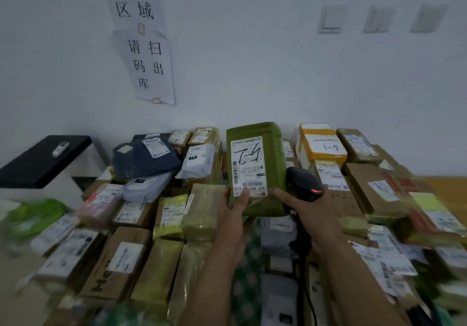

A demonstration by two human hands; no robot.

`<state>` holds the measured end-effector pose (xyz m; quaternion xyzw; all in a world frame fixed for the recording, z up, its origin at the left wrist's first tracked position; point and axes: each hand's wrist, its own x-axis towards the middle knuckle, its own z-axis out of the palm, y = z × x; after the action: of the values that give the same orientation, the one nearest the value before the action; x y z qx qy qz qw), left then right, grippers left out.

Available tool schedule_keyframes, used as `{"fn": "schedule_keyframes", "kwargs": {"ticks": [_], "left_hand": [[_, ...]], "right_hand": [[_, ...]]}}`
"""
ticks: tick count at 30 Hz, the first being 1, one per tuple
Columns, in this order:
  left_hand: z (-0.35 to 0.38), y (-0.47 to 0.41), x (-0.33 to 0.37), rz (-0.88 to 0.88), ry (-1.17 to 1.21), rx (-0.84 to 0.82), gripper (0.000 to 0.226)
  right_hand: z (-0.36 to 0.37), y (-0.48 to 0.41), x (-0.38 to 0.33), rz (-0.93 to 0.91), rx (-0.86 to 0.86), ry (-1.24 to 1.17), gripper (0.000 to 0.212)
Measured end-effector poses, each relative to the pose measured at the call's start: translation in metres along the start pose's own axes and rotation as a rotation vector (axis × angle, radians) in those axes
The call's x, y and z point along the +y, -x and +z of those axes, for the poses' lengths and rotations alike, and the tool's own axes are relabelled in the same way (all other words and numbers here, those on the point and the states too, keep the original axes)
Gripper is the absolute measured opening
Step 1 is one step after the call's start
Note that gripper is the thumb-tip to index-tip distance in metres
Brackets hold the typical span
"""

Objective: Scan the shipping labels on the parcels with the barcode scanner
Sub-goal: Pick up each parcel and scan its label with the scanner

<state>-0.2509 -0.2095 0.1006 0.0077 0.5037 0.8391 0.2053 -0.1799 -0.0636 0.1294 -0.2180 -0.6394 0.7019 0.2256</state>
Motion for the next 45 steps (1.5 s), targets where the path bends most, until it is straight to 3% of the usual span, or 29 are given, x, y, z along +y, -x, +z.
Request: {"fn": "schedule_keyframes", "kwargs": {"ticks": [3,6,9,13,19,21,23,35,40,45], "left_hand": [[-0.004,0.022,-0.008,-0.006,-0.115,0.108,0.055],[-0.009,0.042,-0.009,0.058,-0.344,0.153,0.044],[-0.017,0.059,-0.004,0.089,-0.583,0.145,0.028],[-0.022,0.073,0.003,0.073,-0.787,0.099,0.039],[-0.022,0.084,0.015,0.107,-1.007,0.041,0.047],[-0.023,0.084,0.014,0.098,-1.068,0.045,0.059],[-0.025,0.086,0.012,0.094,-1.092,0.041,0.065],[-0.036,0.098,0.001,0.106,-1.043,0.010,0.054],[-0.045,0.108,-0.014,0.031,-0.959,0.038,0.051],[-0.078,0.143,-0.095,-0.155,-0.827,0.050,0.042]], "right_hand": [[-0.016,0.018,0.005,-0.034,0.058,0.086,0.051],[-0.030,0.040,0.014,-0.031,0.144,0.261,0.071],[-0.041,0.068,0.015,-0.064,0.054,0.295,0.067],[-0.047,0.101,0.014,-0.066,-0.208,0.438,0.063],[-0.055,0.133,0.007,-0.021,-0.288,0.528,0.063],[-0.059,0.137,0.006,-0.012,-0.291,0.558,0.062],[-0.061,0.143,0.004,-0.002,-0.295,0.555,0.062],[-0.064,0.153,0.016,0.006,-0.307,0.562,0.069],[-0.075,0.151,0.026,0.013,-0.272,0.574,0.068],[-0.100,0.154,0.052,0.105,-0.233,0.596,0.060]]}}
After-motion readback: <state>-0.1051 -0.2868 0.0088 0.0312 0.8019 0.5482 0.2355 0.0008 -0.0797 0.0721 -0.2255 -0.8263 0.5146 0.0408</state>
